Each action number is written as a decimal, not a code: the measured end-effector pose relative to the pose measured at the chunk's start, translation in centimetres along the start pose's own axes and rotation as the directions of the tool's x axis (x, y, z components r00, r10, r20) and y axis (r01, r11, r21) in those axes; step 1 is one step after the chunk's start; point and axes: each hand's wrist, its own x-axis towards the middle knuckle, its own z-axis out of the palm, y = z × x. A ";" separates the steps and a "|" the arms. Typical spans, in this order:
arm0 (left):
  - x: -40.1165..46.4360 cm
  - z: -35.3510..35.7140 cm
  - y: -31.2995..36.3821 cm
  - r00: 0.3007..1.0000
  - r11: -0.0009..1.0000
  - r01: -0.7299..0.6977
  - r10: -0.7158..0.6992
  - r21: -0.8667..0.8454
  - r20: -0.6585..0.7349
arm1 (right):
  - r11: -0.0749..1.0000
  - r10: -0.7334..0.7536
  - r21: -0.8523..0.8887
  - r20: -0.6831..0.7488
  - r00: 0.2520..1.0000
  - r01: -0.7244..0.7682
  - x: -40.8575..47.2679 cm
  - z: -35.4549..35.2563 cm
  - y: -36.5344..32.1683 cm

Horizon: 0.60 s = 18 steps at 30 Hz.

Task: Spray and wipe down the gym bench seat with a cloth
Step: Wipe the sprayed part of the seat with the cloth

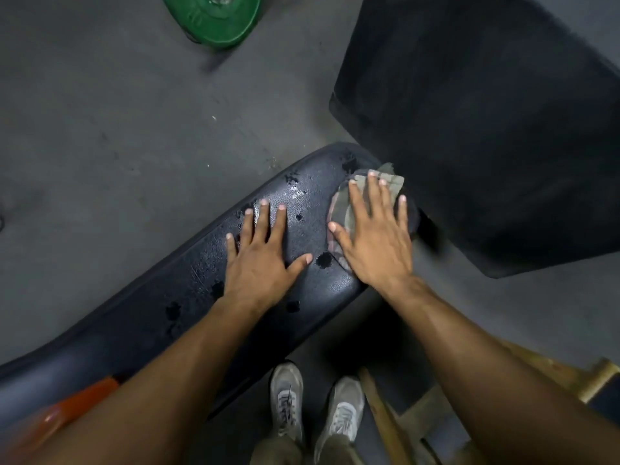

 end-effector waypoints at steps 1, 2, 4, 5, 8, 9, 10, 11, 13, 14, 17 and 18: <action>0.2 0.1 -0.1 1.000 1.000 0.003 -0.003 0.001 0.020 | 1.000 0.005 0.003 0.008 1.000 -0.005 0.7 0.6 -0.3; 0.4 0.0 -0.1 0.999 1.000 0.002 -0.002 0.005 0.041 | 1.000 0.001 0.002 0.014 1.000 -0.001 1.2 0.9 -0.7; 0.7 -0.1 0.0 0.998 1.000 -0.002 0.001 0.015 0.061 | 0.999 -0.050 -0.007 0.036 0.998 0.050 1.6 1.1 -1.5; 0.7 -0.1 0.0 0.998 1.000 -0.005 0.004 0.020 0.063 | 0.996 -0.093 -0.012 0.049 0.994 0.094 1.4 1.1 -1.8; 0.6 0.1 0.0 0.998 1.000 -0.003 0.002 0.022 0.065 | 0.973 -0.223 -0.036 0.078 0.972 0.226 -0.9 1.1 -1.8; 0.6 0.3 -0.1 0.998 1.000 -0.001 0.000 0.018 0.059 | 0.971 -0.232 -0.038 0.087 0.969 0.236 -1.9 1.2 -1.3; 0.6 0.4 -0.1 0.999 1.000 0.000 -0.001 0.010 0.050 | 0.974 -0.220 -0.038 0.087 0.972 0.224 -2.9 1.3 -0.7; 0.6 0.6 -0.2 0.999 1.000 -0.001 0.001 0.002 0.037 | 0.980 -0.191 -0.039 0.081 0.978 0.195 -3.7 1.3 0.1; 0.5 1.0 -0.4 1.000 1.000 -0.011 0.011 -0.015 0.006 | 0.993 -0.106 -0.041 0.062 0.992 0.109 -5.0 1.2 1.6; 0.4 1.2 -0.5 1.000 1.000 -0.019 0.019 -0.017 -0.009 | 0.997 -0.069 -0.036 0.049 0.996 0.071 -5.3 1.2 2.4; 0.4 1.7 -0.8 0.999 0.999 -0.036 0.036 0.000 -0.039 | 1.000 0.000 -0.004 0.007 1.000 0.000 -4.1 1.1 3.7; 0.4 1.8 -0.9 0.998 0.999 -0.039 0.040 0.005 -0.043 | 1.000 0.028 0.006 -0.012 1.000 -0.028 -3.1 1.1 3.8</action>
